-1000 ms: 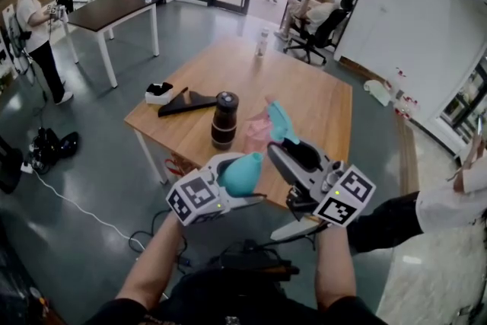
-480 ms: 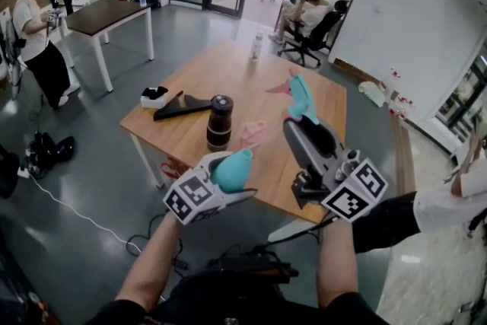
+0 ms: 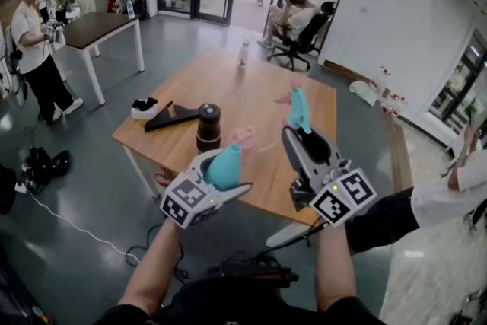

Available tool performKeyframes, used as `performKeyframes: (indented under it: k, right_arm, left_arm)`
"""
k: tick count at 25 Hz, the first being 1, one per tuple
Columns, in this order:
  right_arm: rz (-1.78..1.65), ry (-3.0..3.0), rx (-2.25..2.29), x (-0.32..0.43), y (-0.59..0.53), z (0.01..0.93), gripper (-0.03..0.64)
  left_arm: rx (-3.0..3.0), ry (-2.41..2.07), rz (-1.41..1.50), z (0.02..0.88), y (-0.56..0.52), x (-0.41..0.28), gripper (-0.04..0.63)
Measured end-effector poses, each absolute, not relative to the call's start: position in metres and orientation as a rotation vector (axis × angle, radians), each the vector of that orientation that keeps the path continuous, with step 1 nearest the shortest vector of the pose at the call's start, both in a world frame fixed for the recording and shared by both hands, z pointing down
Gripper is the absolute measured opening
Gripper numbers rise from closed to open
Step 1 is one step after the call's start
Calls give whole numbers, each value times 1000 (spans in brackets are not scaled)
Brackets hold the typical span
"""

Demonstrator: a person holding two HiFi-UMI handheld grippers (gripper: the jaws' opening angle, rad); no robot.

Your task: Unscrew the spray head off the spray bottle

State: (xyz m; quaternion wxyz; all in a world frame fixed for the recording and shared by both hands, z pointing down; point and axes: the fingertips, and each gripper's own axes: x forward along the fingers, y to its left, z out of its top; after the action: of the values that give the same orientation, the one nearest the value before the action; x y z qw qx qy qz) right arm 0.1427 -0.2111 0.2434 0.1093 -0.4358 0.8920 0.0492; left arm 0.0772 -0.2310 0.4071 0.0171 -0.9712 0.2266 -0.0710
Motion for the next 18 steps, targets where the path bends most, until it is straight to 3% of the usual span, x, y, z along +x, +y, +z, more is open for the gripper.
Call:
performKeyframes:
  k: [18]
  right_arm:
    - [198,2655,-1740,197,-223,341,138]
  left_arm:
    - [-3018,698,-162,380,-230,120,434]
